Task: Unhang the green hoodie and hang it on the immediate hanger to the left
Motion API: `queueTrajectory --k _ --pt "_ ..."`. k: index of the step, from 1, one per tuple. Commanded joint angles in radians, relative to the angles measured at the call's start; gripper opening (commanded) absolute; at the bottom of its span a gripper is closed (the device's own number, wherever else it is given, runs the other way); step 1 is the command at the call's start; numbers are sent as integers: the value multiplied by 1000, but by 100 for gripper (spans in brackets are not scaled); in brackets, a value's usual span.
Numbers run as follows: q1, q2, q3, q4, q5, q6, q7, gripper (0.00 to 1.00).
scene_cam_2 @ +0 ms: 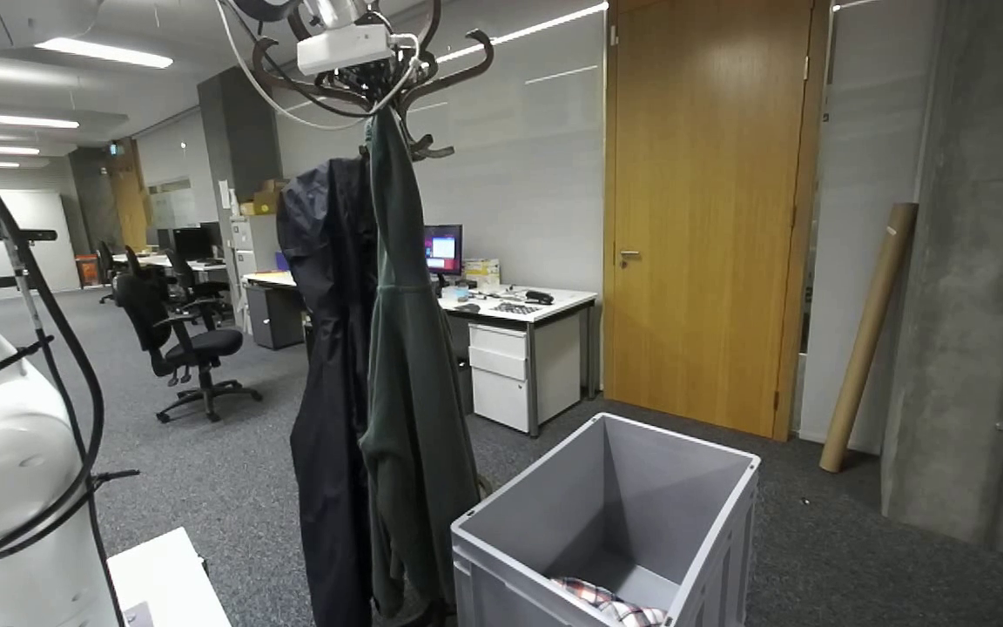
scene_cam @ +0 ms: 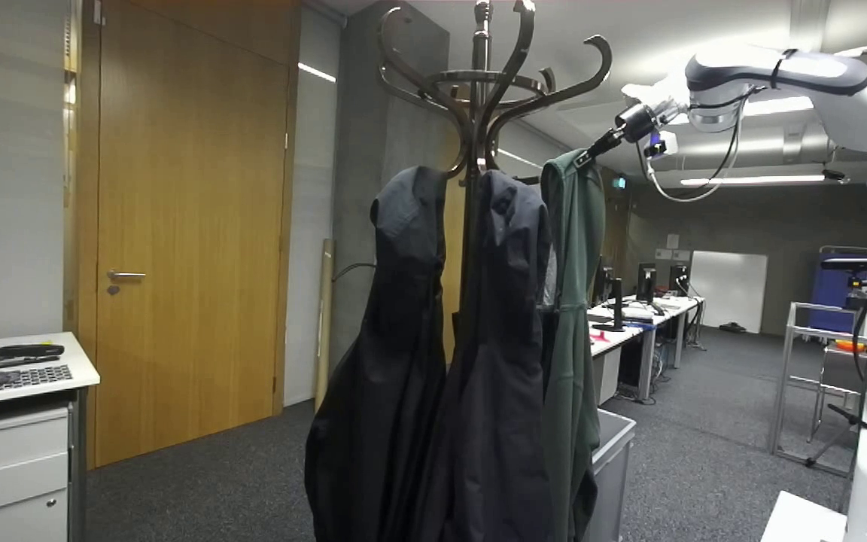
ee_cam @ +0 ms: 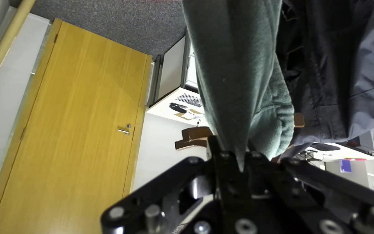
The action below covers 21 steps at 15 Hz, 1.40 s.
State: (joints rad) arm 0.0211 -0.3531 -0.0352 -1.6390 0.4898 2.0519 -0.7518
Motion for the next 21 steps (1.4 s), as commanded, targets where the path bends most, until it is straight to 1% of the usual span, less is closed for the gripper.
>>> queueTrajectory --k 1,4,7,11,14,15,18,19,21 --pt "32 -67 4 -45 -47 64 119 1" --pt "50 -92 9 -57 -83 45 188 1" --pt "80 -110 12 -73 -108 10 214 1" --pt "104 -104 23 -77 -141 -19 263 1" --pt "113 -102 29 -87 -159 12 283 1" --pt "124 -80 14 -79 -152 -23 257 4" --pt "124 -80 16 -81 -155 -22 260 4" --pt "124 -80 16 -81 -155 -22 260 1" --pt "112 -72 26 -98 -165 17 284 1"
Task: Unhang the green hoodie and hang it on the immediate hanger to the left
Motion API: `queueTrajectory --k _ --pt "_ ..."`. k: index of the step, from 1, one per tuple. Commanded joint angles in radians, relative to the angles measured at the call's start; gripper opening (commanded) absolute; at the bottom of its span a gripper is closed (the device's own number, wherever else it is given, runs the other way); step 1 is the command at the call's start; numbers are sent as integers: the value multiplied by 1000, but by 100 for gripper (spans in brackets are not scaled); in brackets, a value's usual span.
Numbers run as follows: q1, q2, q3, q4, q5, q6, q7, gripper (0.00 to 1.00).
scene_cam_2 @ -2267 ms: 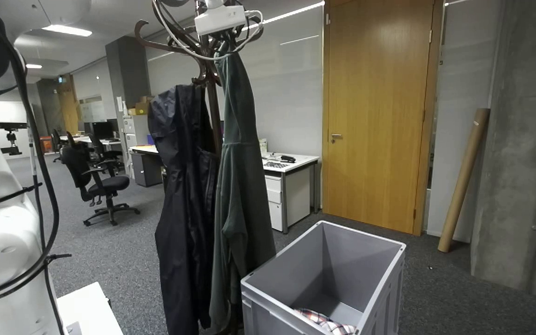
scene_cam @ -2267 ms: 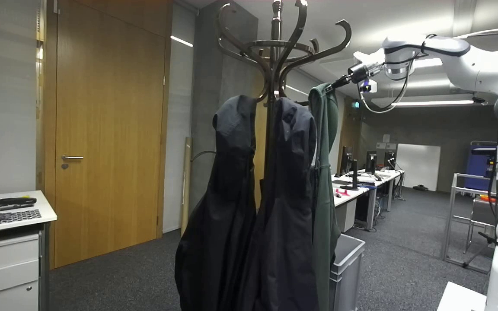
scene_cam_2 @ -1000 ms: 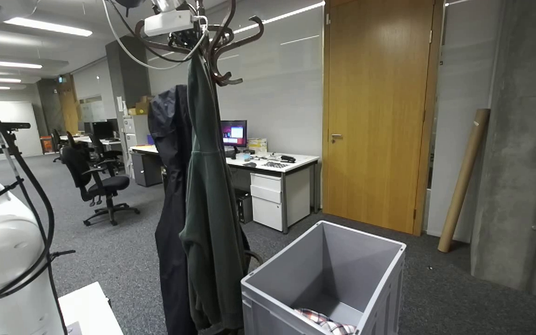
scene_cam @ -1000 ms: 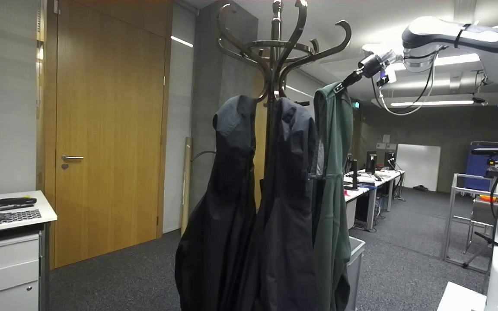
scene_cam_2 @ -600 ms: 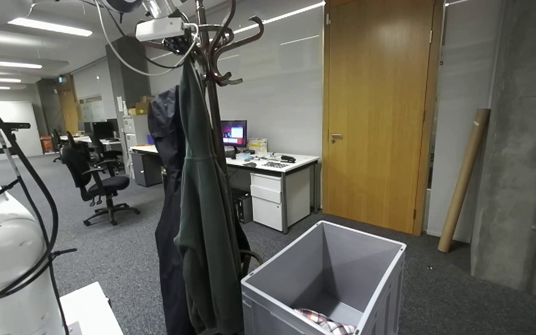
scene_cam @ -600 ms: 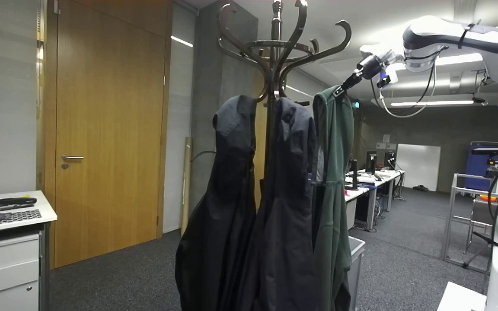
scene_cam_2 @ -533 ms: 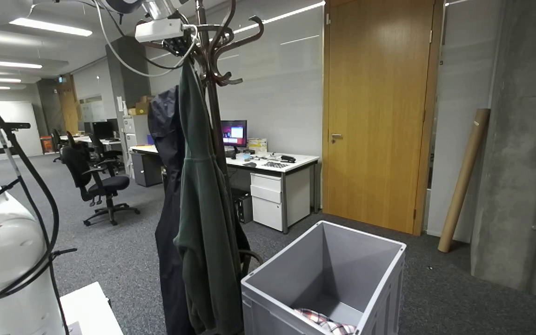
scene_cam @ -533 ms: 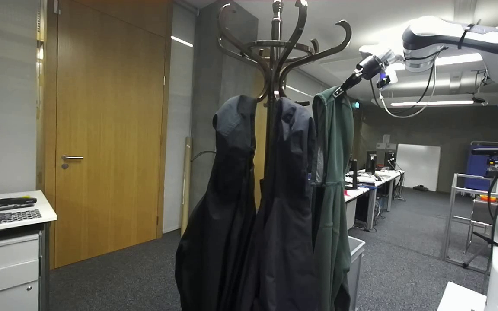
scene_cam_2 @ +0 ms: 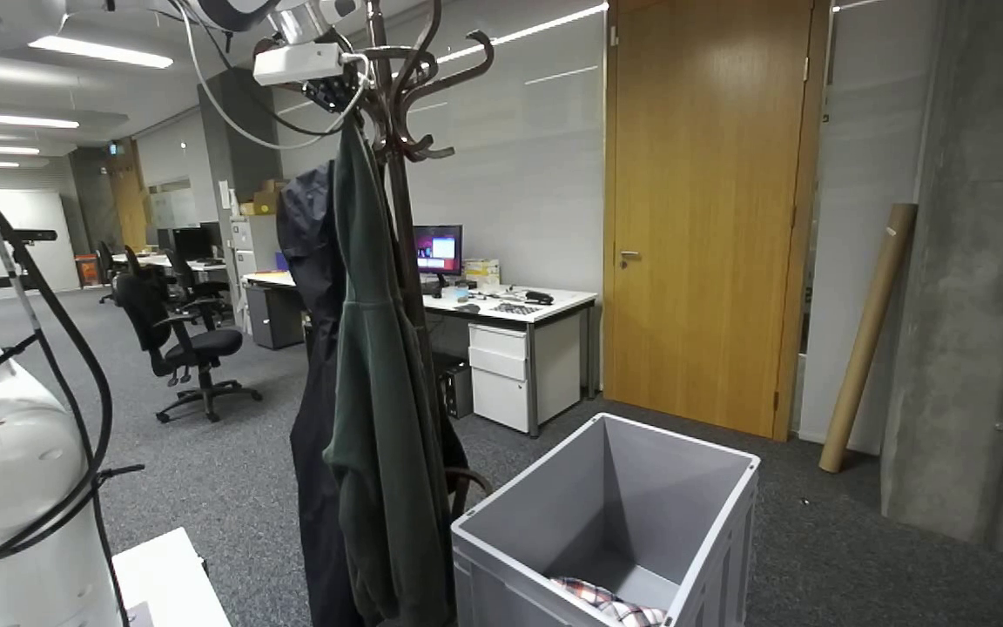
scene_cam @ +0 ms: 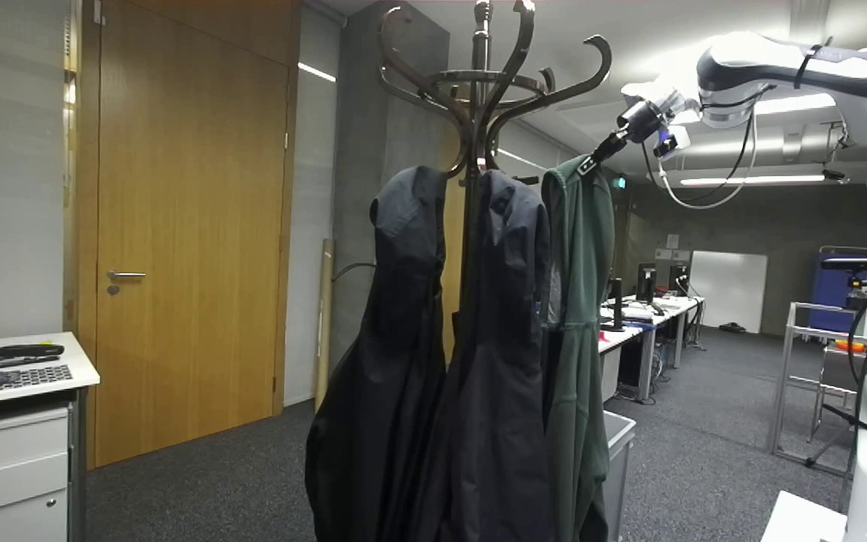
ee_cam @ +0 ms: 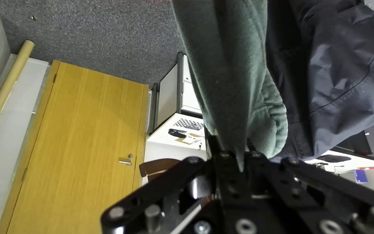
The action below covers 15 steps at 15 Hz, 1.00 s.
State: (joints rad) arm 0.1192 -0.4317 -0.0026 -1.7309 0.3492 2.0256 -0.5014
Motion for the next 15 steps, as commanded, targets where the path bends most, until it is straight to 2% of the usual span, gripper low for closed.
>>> queueTrajectory --k 1,9,15 --pt "9 10 -1 -16 -30 66 43 1" --pt "6 22 18 -57 -88 189 71 1" --pt "4 -3 11 -50 -134 190 117 1"
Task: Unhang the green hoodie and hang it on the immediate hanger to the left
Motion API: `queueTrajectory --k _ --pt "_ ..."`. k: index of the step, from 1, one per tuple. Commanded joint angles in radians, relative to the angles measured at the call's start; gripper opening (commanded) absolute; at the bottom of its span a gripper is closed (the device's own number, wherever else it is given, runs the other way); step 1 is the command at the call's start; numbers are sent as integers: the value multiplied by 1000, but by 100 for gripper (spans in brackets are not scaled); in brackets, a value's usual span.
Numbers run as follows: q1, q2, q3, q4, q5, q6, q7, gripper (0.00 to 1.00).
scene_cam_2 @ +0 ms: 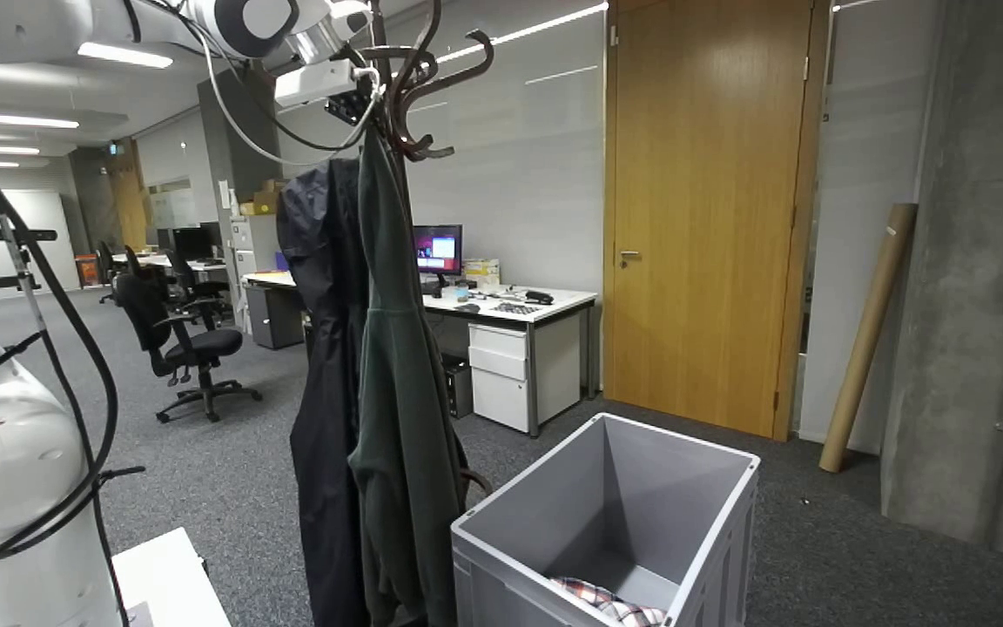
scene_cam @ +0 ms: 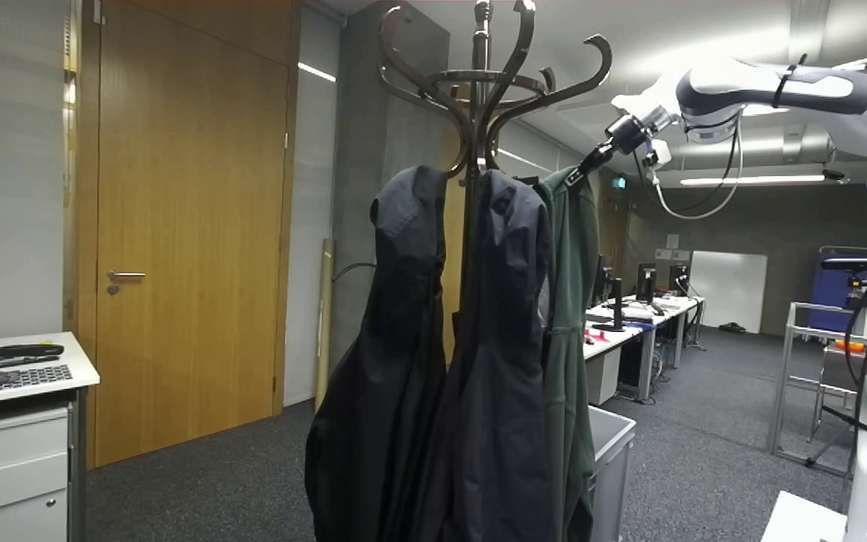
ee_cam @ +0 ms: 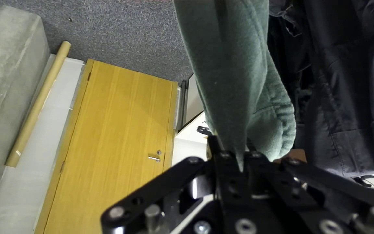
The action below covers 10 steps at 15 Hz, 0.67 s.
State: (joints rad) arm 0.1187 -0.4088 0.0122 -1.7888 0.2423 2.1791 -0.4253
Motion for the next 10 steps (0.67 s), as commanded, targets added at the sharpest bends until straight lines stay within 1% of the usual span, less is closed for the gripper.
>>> queueTrajectory --k 1,2,10 --pt "7 -32 -5 8 -27 32 43 1" --pt "12 -40 -8 9 -19 17 42 1" --pt "23 -74 4 8 -21 12 50 1"
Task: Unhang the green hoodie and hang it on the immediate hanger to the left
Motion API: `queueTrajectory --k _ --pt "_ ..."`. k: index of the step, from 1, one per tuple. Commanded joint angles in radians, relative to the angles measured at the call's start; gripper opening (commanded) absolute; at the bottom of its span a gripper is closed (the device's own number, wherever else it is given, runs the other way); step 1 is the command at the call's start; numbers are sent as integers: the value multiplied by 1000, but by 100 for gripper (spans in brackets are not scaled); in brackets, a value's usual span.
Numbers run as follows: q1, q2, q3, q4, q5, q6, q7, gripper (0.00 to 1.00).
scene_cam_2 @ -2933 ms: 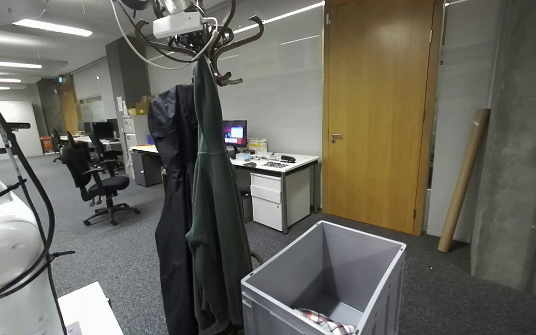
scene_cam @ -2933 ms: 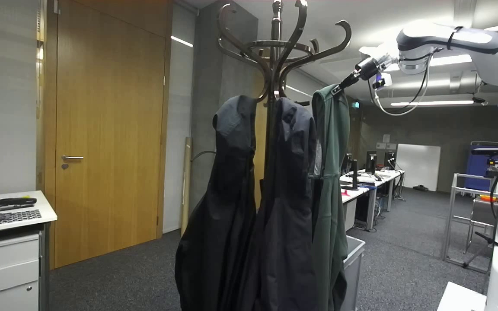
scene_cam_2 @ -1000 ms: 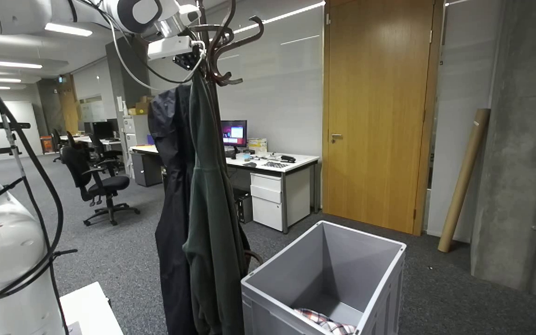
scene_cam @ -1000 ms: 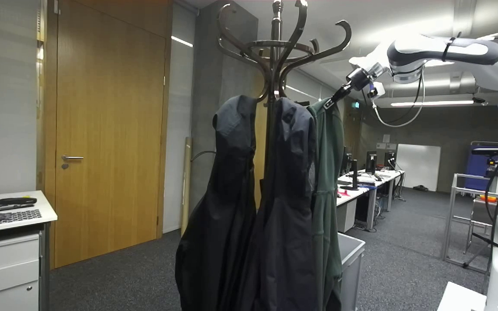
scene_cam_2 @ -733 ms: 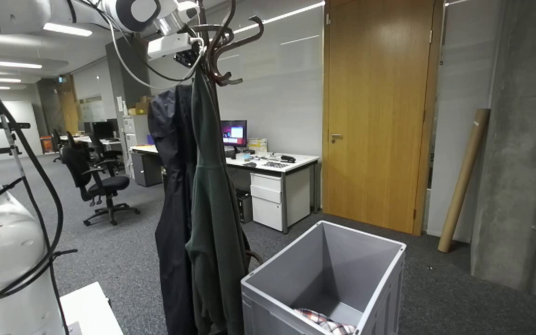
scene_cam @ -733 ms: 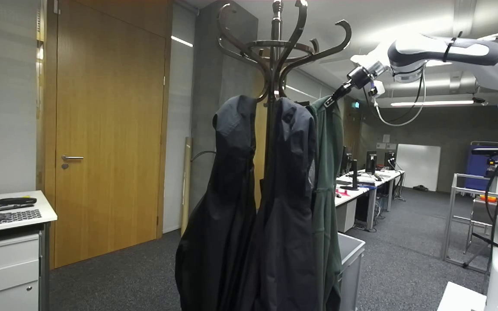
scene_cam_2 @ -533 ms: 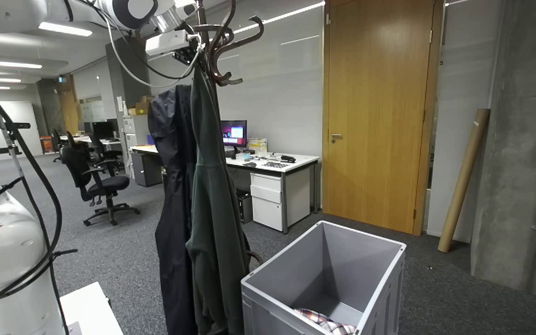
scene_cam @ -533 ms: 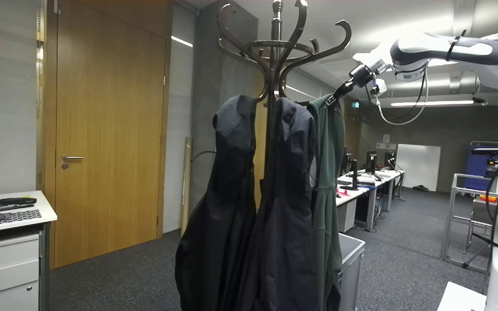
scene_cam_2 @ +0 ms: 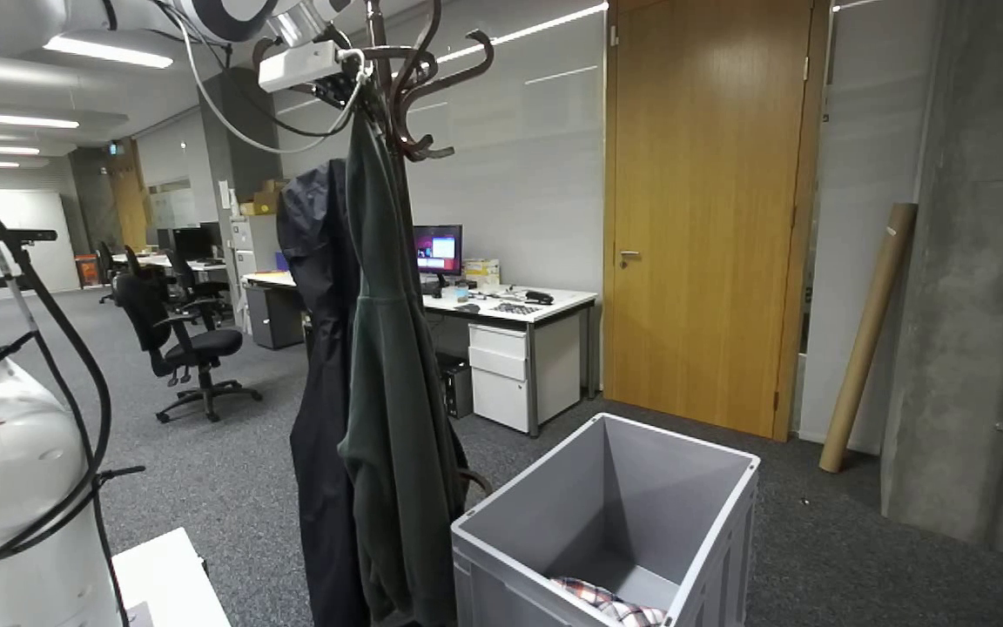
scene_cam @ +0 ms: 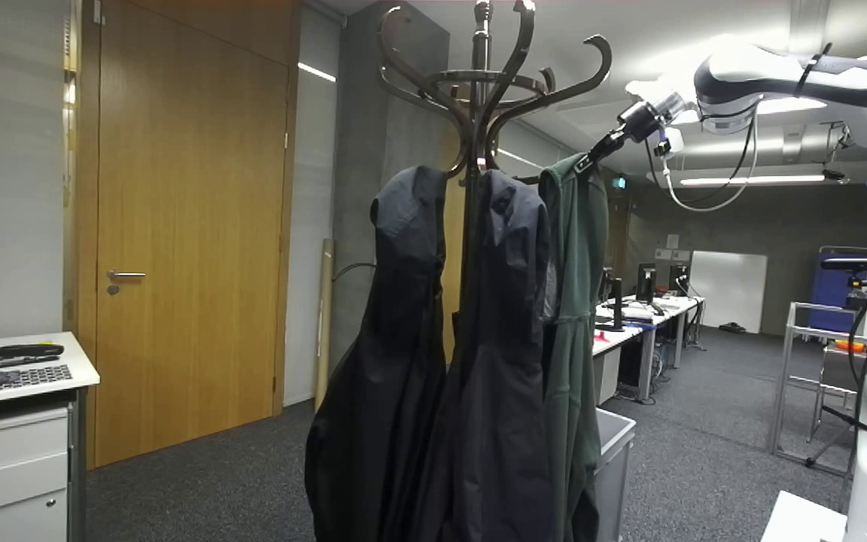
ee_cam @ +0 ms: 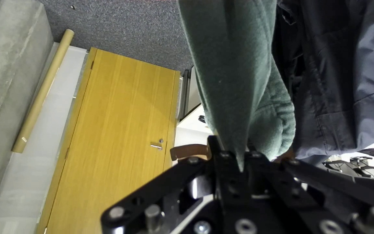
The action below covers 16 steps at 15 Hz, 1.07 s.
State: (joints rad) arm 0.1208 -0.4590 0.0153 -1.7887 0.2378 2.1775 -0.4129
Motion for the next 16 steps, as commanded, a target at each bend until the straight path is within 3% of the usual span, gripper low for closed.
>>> queueTrajectory --k 1,16 --pt "24 -28 5 5 -15 14 40 1" --pt "55 30 43 21 -23 15 38 1"
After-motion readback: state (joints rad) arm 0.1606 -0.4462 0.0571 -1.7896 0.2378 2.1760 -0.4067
